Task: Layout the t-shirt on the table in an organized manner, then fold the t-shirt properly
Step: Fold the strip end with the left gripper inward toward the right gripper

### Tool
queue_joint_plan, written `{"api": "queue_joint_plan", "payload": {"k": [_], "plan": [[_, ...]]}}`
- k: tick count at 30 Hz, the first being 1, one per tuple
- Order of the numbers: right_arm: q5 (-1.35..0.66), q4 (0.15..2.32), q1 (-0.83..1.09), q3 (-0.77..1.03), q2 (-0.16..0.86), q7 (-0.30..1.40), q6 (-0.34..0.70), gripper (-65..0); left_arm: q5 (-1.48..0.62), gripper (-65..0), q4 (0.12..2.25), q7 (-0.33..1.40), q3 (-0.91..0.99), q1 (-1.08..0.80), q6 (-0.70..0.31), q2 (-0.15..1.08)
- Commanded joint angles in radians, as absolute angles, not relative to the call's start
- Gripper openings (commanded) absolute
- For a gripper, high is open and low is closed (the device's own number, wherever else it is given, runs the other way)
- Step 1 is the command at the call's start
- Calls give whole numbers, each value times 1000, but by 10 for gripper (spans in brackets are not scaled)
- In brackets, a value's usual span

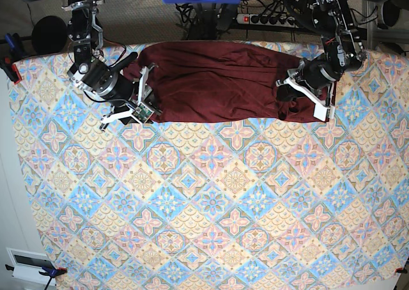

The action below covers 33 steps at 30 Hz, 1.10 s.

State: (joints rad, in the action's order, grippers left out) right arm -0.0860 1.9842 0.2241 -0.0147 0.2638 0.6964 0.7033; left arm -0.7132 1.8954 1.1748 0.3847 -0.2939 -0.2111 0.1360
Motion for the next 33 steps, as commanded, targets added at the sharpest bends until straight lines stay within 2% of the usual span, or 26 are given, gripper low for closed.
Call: {"api": "queue_joint_plan", "payload": {"k": [1,6,12,15,19,26,29,33], "plan": [[-97,2006,216,-8,269,674,698,-495,-734,-650,1894,1165,371,-292,-216,143],[-97,2006,214,-8,269,674,698,-495,-740,-636,1877,1168,265,-294,-216,183],[-97,2006,214,-8,269,674,698,-495,-786,-513,1933,1159,243,-329,-223,197],[-97,2006,214,-8,271,674,698,-495,-898,-438,1962,1159,305,-332,-223,208],[-97,2006,216,-8,271,674,698,-495,-1020,-374,1959,1159,441,-328,-223,209],[-97,2006,219,-8,271,687,698,-492,-1036,-372,1957,1161,622,-328,-223,209],[-99,2006,219,-7,271,754,698,-491,-1030,-372,1954,1165,719,-331,-223,216],[-101,2005,219,5,271,816,698,-473,-1030,-372,1933,1161,728,-335,-223,278]]}}
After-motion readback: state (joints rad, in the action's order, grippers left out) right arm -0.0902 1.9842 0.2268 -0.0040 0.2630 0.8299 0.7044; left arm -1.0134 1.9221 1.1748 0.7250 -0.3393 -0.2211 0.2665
